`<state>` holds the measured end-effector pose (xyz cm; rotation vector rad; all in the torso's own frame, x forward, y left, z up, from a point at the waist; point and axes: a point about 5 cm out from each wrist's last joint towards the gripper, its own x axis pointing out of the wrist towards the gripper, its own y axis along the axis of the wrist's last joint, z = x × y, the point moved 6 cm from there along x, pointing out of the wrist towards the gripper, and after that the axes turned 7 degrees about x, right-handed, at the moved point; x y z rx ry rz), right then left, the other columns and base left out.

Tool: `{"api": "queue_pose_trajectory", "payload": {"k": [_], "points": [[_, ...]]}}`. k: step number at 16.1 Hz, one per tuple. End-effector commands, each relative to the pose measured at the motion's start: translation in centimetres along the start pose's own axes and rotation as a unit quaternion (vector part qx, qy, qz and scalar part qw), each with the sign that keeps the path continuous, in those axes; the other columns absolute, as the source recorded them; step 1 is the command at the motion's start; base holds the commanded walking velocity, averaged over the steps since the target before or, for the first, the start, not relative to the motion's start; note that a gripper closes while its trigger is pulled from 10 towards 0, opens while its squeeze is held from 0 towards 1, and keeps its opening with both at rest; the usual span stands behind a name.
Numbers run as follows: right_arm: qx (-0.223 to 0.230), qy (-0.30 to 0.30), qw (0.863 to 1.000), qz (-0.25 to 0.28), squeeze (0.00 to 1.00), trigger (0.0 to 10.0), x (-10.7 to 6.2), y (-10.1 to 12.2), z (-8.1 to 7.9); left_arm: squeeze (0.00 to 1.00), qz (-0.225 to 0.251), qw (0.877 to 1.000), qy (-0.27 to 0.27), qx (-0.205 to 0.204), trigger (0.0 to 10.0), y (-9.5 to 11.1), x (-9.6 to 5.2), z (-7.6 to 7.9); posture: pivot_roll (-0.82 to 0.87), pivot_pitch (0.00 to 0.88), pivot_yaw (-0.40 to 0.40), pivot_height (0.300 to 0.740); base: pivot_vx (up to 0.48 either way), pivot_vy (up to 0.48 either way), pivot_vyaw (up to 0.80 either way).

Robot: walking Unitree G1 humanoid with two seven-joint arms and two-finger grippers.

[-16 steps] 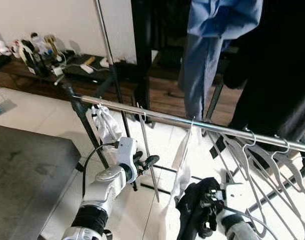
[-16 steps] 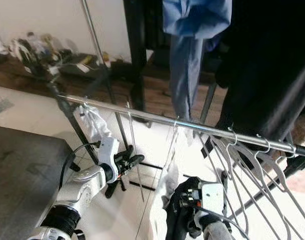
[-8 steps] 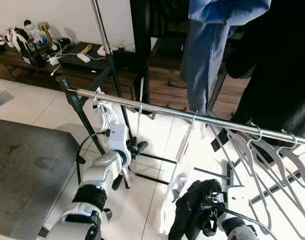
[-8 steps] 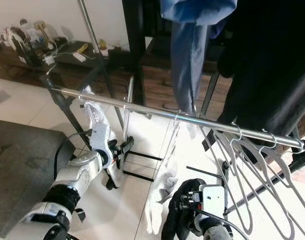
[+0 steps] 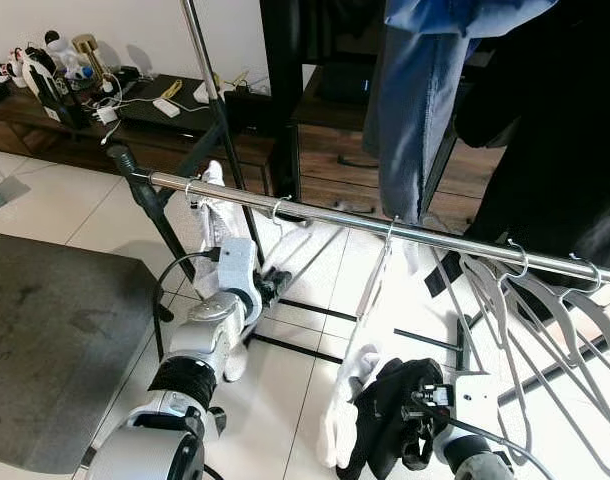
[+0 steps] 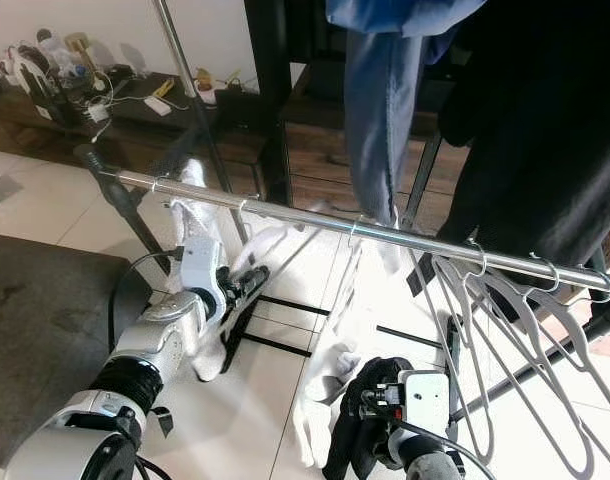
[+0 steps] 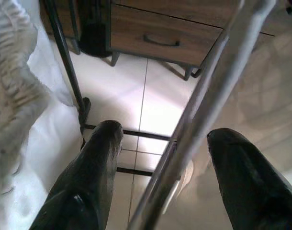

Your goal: Hang hanger

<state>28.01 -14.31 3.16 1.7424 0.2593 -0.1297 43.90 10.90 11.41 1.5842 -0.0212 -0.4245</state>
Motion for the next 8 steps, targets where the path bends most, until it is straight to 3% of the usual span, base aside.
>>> {"api": "queue_pose_trajectory", "payload": {"k": [1, 2, 8], "points": [[0.002, 0.001, 1.000, 0.005, 0.00, 10.0, -0.19, 0.19, -0.16, 0.00, -0.006, 1.000, 0.000, 0.001, 0.9, -0.58, -0.04, -0.16, -0.08, 0.229, 0.018, 0.740, 0.000, 0.000, 0.00], [0.002, 0.001, 1.000, 0.005, 0.00, 10.0, -0.20, 0.19, -0.16, 0.00, -0.005, 1.000, -0.002, 0.002, 0.0, -0.57, -0.03, -0.09, -0.08, 0.228, 0.018, 0.740, 0.000, 0.000, 0.00], [0.002, -0.001, 1.000, 0.003, 0.00, 10.0, -0.20, 0.05, -0.14, 0.00, -0.001, 1.000, -0.007, 0.007, 0.0, -0.63, -0.04, 0.14, -0.08, 0.226, 0.018, 0.740, 0.000, 0.000, 0.00]]}}
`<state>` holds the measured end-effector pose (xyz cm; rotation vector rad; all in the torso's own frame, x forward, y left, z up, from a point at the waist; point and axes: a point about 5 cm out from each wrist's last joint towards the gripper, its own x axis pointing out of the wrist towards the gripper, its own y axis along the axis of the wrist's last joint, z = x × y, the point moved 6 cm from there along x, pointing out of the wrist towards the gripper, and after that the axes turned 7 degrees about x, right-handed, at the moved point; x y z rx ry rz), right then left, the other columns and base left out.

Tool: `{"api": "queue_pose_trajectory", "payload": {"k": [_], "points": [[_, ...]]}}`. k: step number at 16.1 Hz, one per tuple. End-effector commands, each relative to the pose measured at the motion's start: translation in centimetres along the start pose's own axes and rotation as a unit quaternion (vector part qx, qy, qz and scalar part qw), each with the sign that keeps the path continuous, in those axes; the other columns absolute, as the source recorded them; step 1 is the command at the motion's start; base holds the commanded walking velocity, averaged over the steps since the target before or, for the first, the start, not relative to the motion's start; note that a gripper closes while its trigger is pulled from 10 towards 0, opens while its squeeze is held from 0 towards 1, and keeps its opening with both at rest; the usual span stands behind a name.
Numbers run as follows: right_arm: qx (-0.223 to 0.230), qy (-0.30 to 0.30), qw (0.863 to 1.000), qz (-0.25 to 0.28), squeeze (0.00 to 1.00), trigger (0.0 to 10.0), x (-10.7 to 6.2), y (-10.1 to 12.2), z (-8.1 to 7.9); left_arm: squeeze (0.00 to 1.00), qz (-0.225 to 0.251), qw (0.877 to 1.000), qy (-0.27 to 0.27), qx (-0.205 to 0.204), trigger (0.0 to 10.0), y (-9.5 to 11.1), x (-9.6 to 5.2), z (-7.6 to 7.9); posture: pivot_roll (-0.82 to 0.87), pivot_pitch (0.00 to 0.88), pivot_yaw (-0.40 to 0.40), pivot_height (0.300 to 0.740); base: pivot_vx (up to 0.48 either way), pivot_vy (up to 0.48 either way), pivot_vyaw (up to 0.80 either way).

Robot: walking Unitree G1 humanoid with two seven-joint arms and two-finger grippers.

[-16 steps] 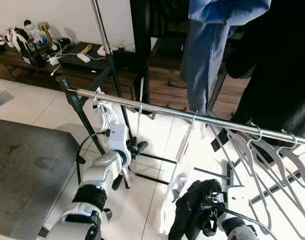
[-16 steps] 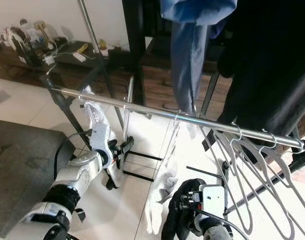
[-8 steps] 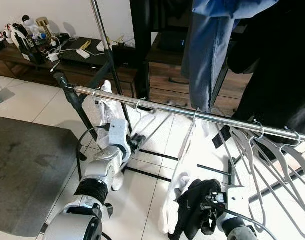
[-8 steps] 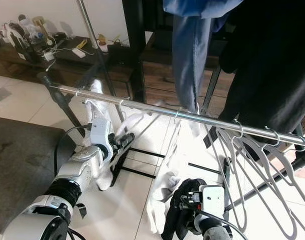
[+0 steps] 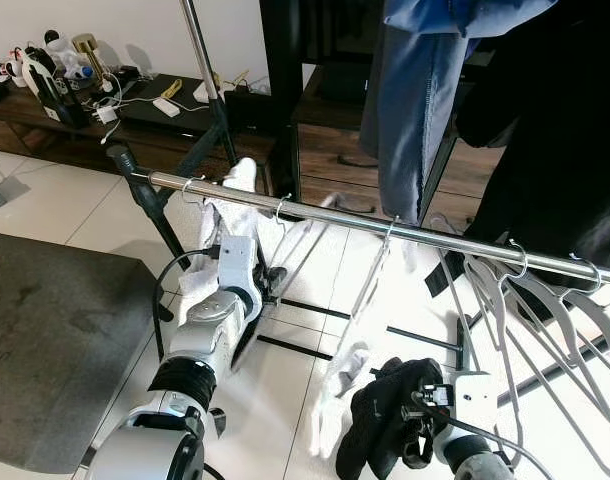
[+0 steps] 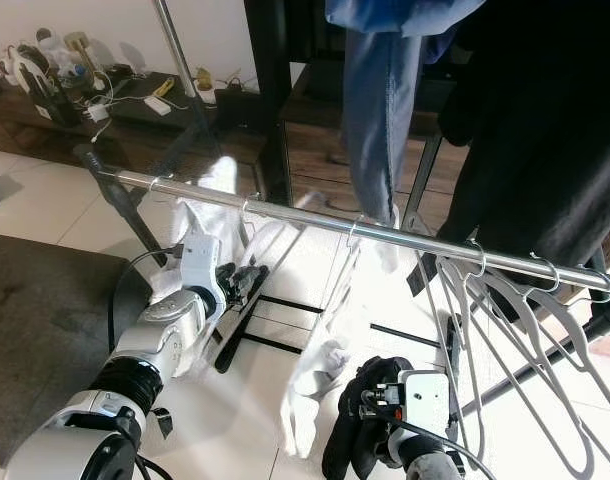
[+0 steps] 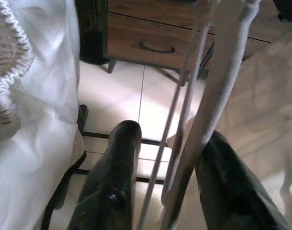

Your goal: Hang hanger

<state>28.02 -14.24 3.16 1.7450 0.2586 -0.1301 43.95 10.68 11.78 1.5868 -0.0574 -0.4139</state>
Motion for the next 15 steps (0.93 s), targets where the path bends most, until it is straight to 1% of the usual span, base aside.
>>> {"api": "queue_pose_trajectory", "payload": {"k": [1, 6, 11, 12, 14, 15], "points": [[0.001, -0.001, 1.000, 0.003, 0.00, 10.0, -0.2, 0.1, -0.1, 0.00, -0.016, 1.000, 0.000, 0.003, 0.0, -1.1, -0.1, -0.1, -0.08, 0.226, 0.018, 0.740, 0.000, 0.000, 0.00], [0.003, -0.002, 1.000, 0.003, 0.00, 10.0, -0.2, 0.0, -0.1, 0.00, -0.037, 0.999, 0.011, -0.002, 0.0, -2.1, -0.2, -0.5, -0.08, 0.224, 0.018, 0.740, 0.000, 0.000, 0.00], [0.002, -0.002, 1.000, 0.003, 0.00, 10.0, 0.1, 0.0, 0.0, 0.00, -0.040, 0.999, 0.021, 0.002, 0.0, -2.3, -0.4, -1.2, -0.08, 0.205, 0.017, 0.740, 0.000, 0.000, 0.00], [0.002, -0.003, 1.000, 0.003, 0.00, 10.0, 0.3, 0.1, 0.1, 0.00, -0.029, 0.999, 0.030, 0.010, 0.0, -2.1, -0.6, -1.5, -0.08, 0.200, 0.016, 0.740, 0.000, 0.000, 0.00], [0.001, -0.005, 1.000, 0.004, 0.00, 10.0, 0.6, 0.1, 0.3, 0.00, -0.001, 0.999, 0.031, 0.023, 0.0, -1.4, -0.8, -1.5, -0.08, 0.184, 0.013, 0.740, 0.000, 0.000, 0.00], [-0.001, -0.007, 1.000, 0.004, 0.00, 10.0, 0.8, 0.2, 0.4, 0.00, 0.023, 0.999, 0.032, 0.035, 0.0, -0.8, -1.1, -1.4, -0.08, 0.170, 0.011, 0.740, 0.000, 0.000, 0.00]]}}
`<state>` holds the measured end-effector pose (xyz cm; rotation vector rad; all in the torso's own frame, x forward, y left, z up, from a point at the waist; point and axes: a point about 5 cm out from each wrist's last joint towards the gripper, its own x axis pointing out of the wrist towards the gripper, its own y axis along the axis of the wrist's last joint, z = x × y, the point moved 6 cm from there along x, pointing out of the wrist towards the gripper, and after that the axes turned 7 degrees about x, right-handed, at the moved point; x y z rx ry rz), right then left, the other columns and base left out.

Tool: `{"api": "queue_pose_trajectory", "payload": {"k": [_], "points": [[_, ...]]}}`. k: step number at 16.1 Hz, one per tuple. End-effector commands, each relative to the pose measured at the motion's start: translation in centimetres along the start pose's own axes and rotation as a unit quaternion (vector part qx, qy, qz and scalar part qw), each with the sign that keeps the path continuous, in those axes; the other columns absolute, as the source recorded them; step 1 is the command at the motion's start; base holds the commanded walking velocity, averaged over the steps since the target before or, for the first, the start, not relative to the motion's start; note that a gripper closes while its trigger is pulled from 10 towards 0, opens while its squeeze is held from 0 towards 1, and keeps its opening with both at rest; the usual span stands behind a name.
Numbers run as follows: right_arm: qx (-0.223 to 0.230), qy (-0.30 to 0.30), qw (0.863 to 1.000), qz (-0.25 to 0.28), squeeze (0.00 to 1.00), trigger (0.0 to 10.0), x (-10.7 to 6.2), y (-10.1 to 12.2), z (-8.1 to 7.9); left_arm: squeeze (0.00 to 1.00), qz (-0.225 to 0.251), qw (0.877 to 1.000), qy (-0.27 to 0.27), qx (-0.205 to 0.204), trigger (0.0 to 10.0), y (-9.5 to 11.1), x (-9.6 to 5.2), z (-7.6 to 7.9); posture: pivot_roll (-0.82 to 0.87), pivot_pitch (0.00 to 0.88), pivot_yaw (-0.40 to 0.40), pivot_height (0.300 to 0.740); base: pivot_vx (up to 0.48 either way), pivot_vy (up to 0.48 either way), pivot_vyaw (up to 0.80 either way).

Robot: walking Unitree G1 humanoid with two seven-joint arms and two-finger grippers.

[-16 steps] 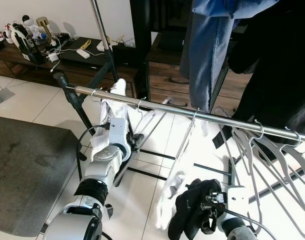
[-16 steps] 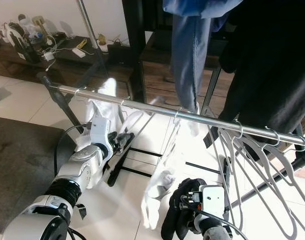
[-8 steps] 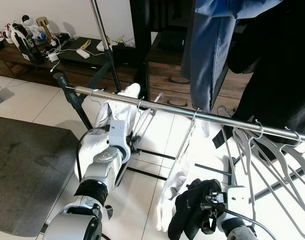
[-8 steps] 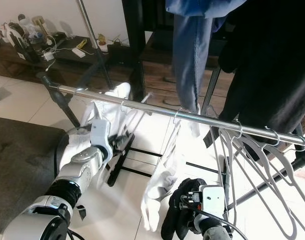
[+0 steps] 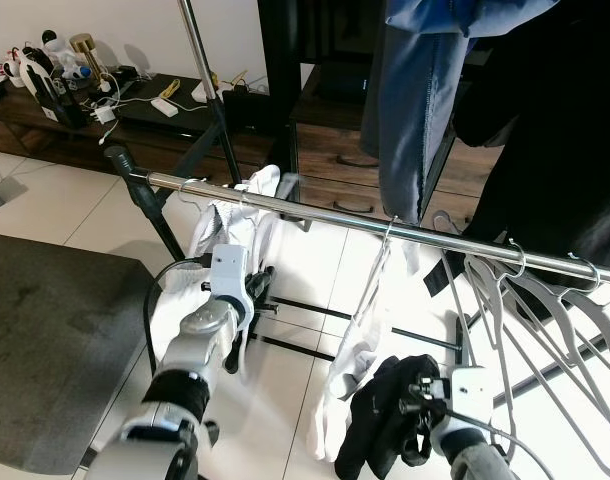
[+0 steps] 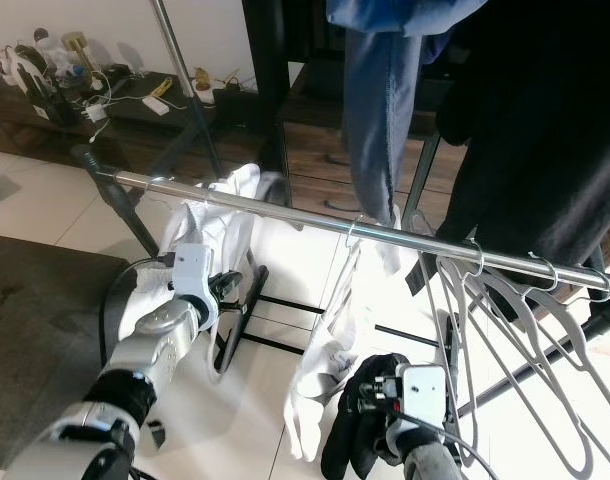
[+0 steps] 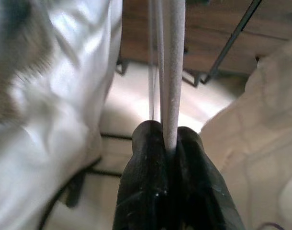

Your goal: Hang hanger

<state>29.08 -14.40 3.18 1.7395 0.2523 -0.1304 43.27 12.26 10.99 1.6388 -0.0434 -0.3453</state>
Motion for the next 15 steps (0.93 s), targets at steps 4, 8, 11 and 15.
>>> {"api": "queue_pose_trajectory", "payload": {"k": [4, 8, 11, 15], "points": [[-0.004, -0.008, 1.000, 0.003, 0.00, 10.0, 0.7, 0.0, 0.8, 0.00, 0.062, 0.997, 0.000, 0.044, 0.0, 1.1, -1.6, -0.3, -0.08, 0.138, 0.003, 0.740, 0.000, 0.000, 0.00], [-0.011, -0.014, 1.000, 0.007, 0.00, 10.0, 1.2, 0.2, 1.6, 0.00, 0.076, 0.990, 0.000, 0.116, 3.8, -1.2, -5.9, -0.3, -0.07, 0.106, 0.002, 0.740, 0.000, 0.000, 0.00], [-0.017, -0.026, 0.999, 0.013, 0.00, 10.0, 1.2, 0.6, 2.4, 0.00, 0.064, 0.991, 0.019, 0.115, 10.0, -4.1, -10.3, -0.4, -0.07, 0.090, 0.000, 0.740, 0.000, 0.000, 0.00], [-0.021, -0.025, 0.999, 0.024, 0.00, 10.0, 1.8, 1.4, 2.3, 0.00, 0.029, 0.993, 0.020, 0.116, 10.0, -6.1, -13.4, 0.4, -0.06, 0.081, -0.008, 0.740, -0.061, 0.000, 0.00]]}}
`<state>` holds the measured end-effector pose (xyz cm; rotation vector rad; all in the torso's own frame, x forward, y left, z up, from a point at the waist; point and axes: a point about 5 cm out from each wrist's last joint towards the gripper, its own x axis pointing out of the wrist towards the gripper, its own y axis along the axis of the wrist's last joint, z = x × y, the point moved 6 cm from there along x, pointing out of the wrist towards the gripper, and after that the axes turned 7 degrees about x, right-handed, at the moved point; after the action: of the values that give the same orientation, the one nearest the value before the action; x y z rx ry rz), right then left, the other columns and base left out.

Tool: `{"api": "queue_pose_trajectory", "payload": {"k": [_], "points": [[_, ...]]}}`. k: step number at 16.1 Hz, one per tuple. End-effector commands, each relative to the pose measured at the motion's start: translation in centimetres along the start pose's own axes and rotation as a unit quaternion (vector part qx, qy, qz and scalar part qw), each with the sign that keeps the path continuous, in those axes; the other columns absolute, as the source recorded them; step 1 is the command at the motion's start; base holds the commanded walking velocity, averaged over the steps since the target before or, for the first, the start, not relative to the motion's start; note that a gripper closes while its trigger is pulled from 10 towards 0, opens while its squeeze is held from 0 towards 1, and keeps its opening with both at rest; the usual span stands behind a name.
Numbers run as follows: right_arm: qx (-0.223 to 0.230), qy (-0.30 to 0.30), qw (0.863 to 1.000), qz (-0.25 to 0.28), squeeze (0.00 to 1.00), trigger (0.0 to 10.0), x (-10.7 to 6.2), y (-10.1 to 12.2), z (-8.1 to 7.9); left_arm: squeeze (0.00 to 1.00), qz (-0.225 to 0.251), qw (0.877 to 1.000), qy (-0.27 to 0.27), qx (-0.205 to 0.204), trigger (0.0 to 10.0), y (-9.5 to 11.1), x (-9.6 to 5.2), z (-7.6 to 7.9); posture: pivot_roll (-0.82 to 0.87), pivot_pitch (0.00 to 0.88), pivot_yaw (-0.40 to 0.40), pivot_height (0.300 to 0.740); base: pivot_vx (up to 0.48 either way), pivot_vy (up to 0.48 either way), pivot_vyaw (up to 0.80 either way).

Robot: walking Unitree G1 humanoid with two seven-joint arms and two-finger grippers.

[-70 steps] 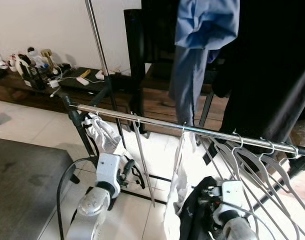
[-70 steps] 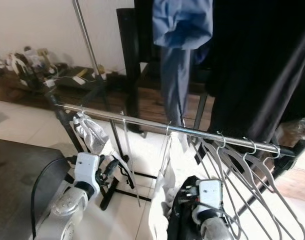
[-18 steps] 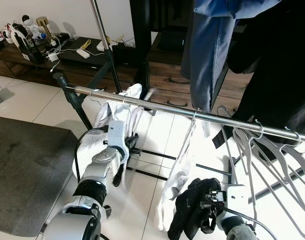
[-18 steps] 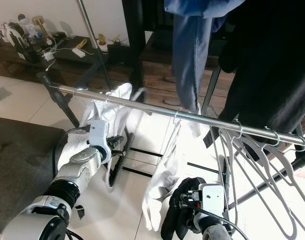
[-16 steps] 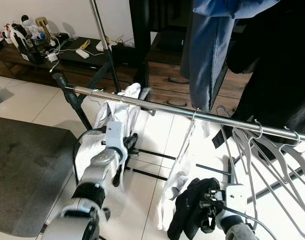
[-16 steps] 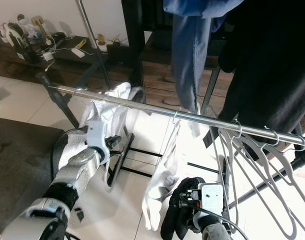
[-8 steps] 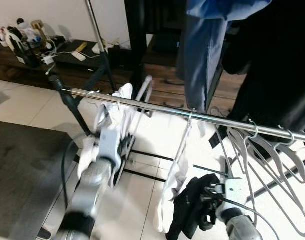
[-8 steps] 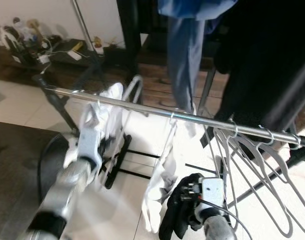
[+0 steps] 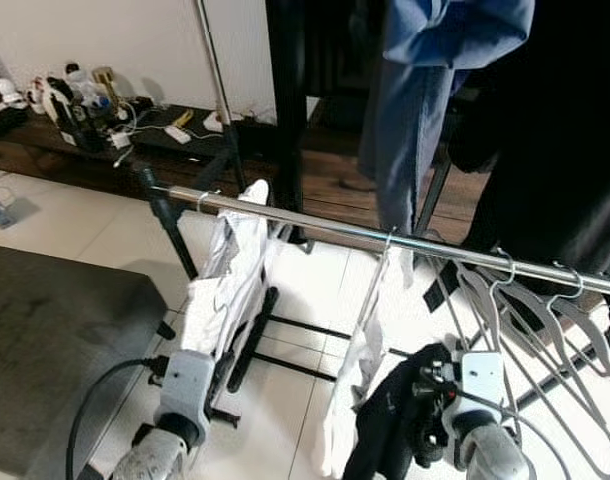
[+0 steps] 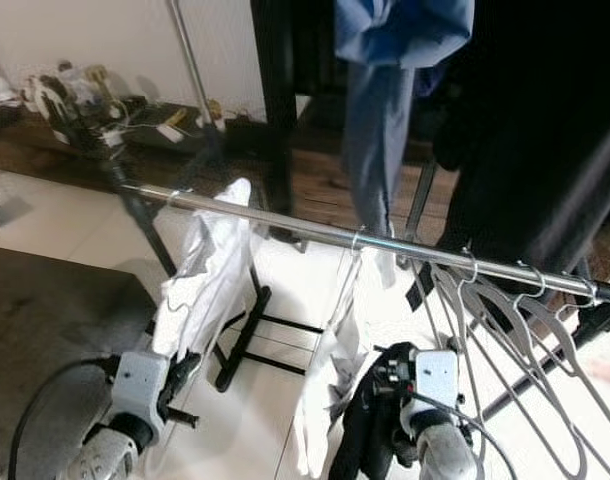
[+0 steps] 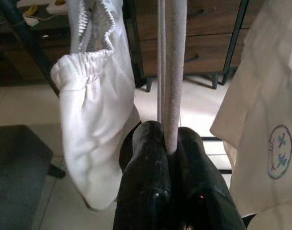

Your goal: Hang hanger

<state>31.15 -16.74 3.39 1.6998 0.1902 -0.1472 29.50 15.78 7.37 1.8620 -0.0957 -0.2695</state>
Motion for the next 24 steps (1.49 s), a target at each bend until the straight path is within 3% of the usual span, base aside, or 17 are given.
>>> {"api": "queue_pose_trajectory", "payload": {"k": [1, 24], "points": [[-0.002, 0.002, 1.000, 0.011, 0.00, 10.0, 0.15, 0.47, -0.15, 0.00, 0.001, 1.000, 0.001, 0.002, 10.0, 0.39, -0.27, 0.17, -0.06, 0.078, -0.008, 0.740, -0.266, 0.000, 0.00], [0.005, 0.007, 1.000, 0.005, 0.00, 10.0, 0.12, 0.10, -0.56, 0.00, -0.004, 1.000, 0.013, -0.005, 10.0, 1.31, -0.33, 0.40, -0.06, 0.081, -0.011, 0.740, -0.292, 0.000, -0.02]]}}
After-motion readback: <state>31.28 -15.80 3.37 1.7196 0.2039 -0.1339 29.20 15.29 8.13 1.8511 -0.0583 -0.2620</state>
